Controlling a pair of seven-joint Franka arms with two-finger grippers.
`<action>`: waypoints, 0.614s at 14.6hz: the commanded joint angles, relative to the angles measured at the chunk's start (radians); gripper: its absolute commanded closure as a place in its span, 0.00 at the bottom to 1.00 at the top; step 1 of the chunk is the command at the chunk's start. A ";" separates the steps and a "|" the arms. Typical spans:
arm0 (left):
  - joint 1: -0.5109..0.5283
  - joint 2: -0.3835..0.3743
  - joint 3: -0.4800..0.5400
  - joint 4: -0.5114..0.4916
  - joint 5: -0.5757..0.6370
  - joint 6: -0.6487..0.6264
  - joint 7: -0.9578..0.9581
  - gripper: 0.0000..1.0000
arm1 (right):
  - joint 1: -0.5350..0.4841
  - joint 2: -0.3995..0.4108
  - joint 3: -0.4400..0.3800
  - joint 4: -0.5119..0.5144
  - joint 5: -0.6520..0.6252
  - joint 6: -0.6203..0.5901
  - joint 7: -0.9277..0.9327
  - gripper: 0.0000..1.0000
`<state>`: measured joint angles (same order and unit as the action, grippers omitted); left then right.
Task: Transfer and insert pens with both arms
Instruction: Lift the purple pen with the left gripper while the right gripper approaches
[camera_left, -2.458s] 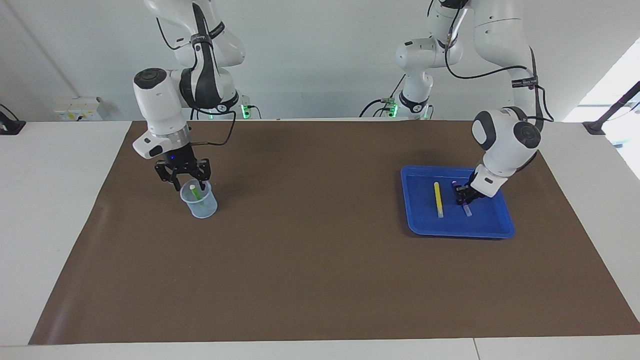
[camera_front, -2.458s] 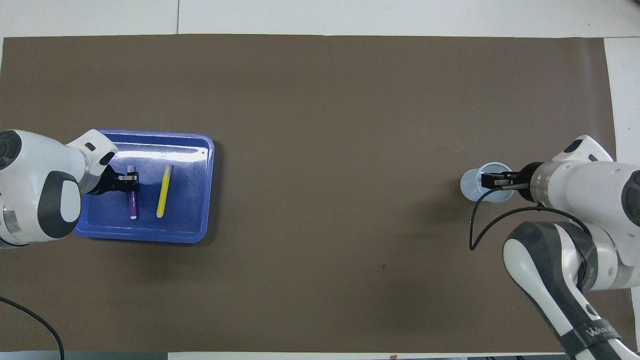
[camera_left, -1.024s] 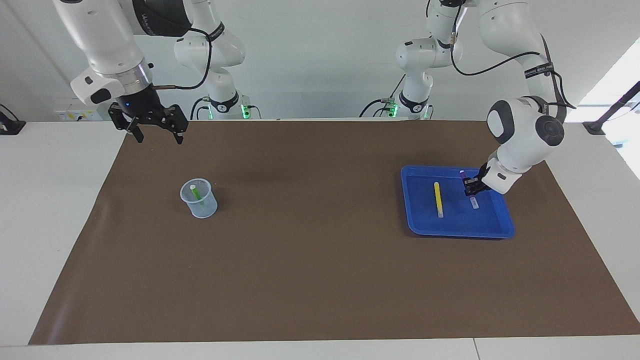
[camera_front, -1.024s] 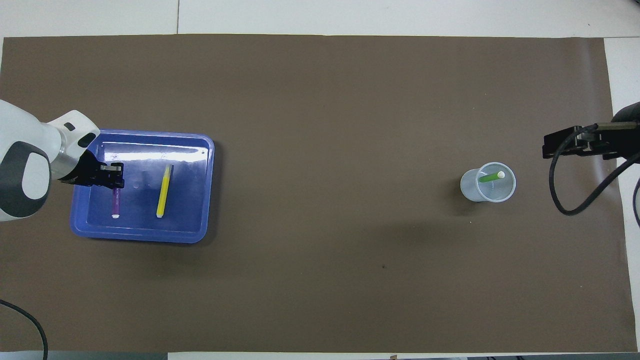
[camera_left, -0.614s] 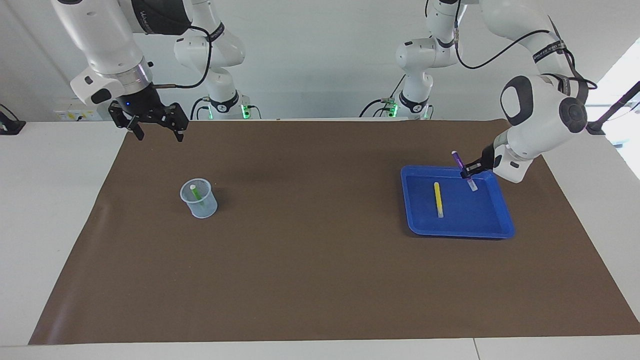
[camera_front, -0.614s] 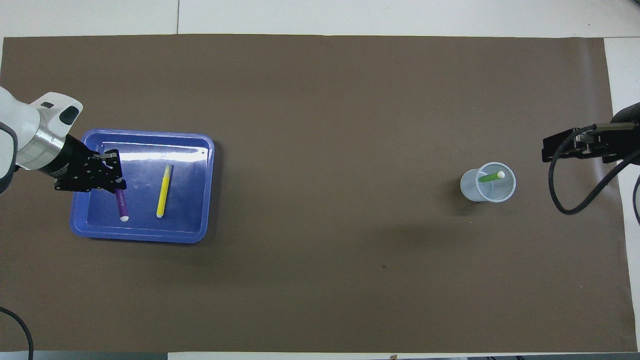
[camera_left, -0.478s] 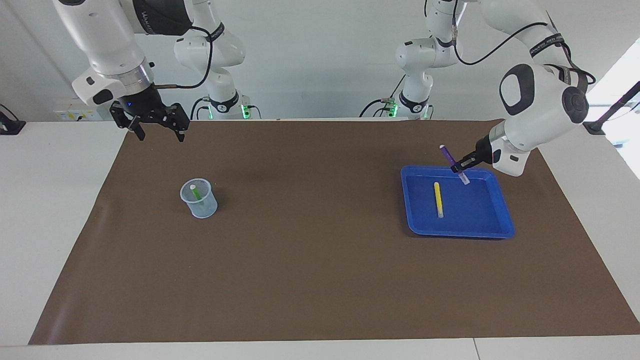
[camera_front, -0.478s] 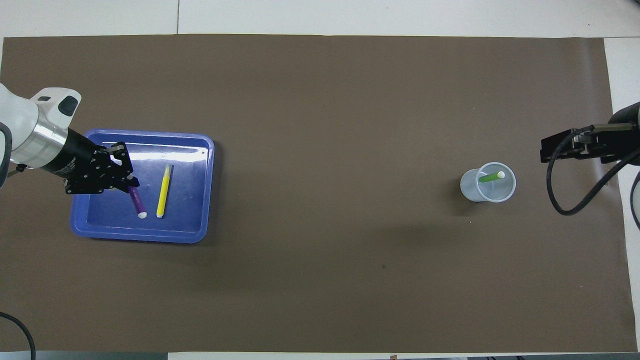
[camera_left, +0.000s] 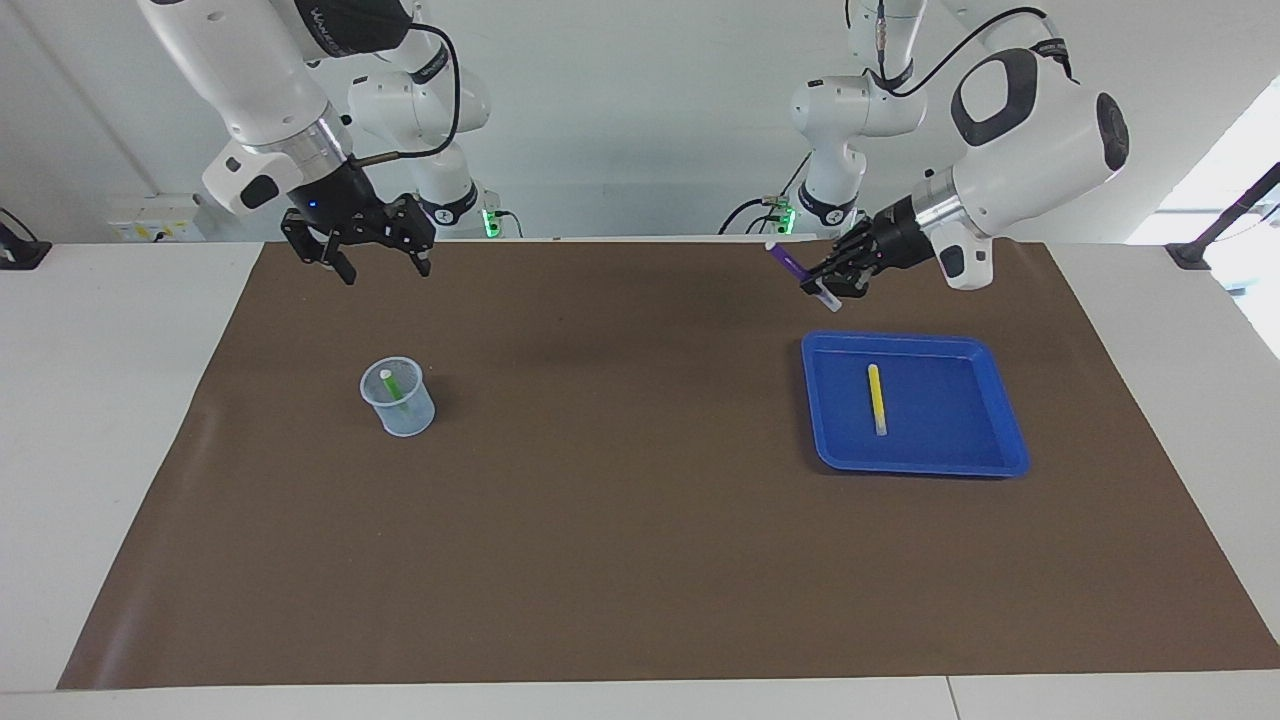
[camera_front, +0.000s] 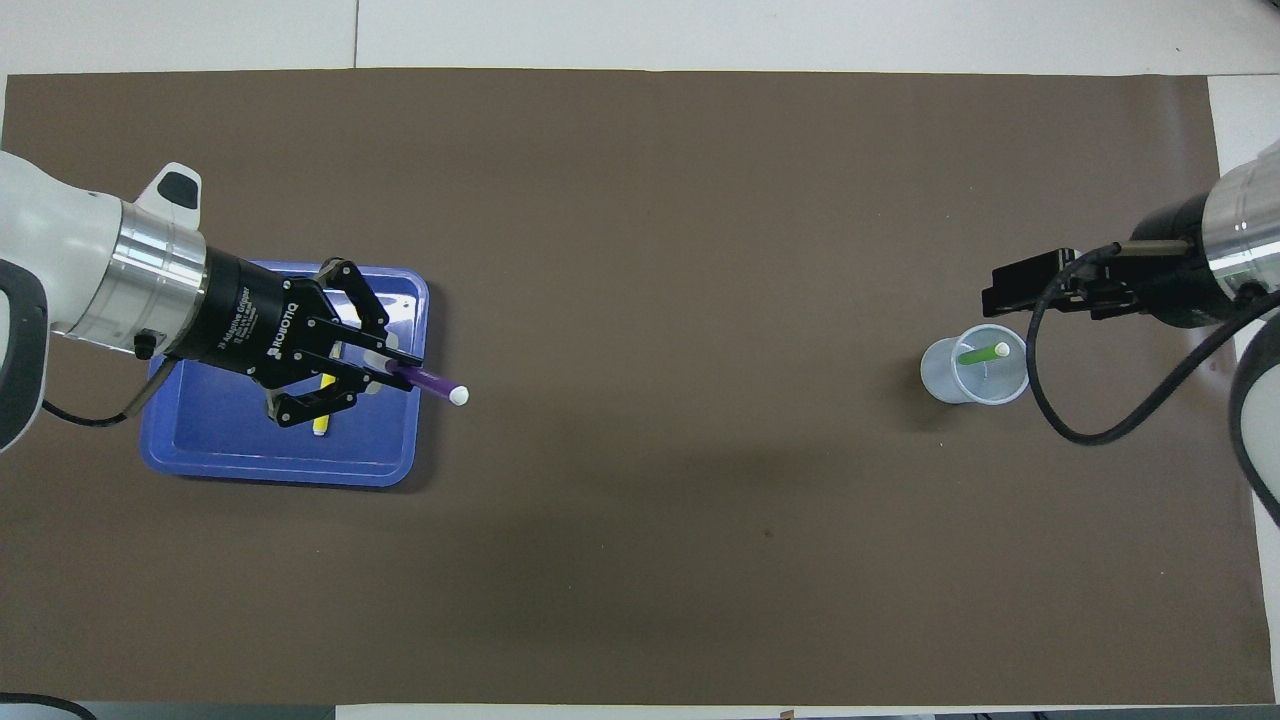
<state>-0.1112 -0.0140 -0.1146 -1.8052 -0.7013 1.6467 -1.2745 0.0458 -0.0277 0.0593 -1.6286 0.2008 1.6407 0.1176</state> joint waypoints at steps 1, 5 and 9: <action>-0.067 -0.064 0.010 -0.110 -0.136 0.114 -0.095 1.00 | -0.009 -0.003 0.048 -0.017 0.110 0.059 0.091 0.00; -0.148 -0.200 0.009 -0.331 -0.375 0.309 -0.147 1.00 | -0.009 -0.001 0.128 -0.022 0.290 0.120 0.209 0.00; -0.336 -0.253 0.007 -0.445 -0.443 0.577 -0.236 1.00 | -0.009 0.000 0.241 -0.023 0.324 0.192 0.326 0.00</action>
<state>-0.3524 -0.2007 -0.1190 -2.1555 -1.1119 2.0877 -1.4566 0.0478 -0.0245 0.2486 -1.6369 0.4994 1.7913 0.3962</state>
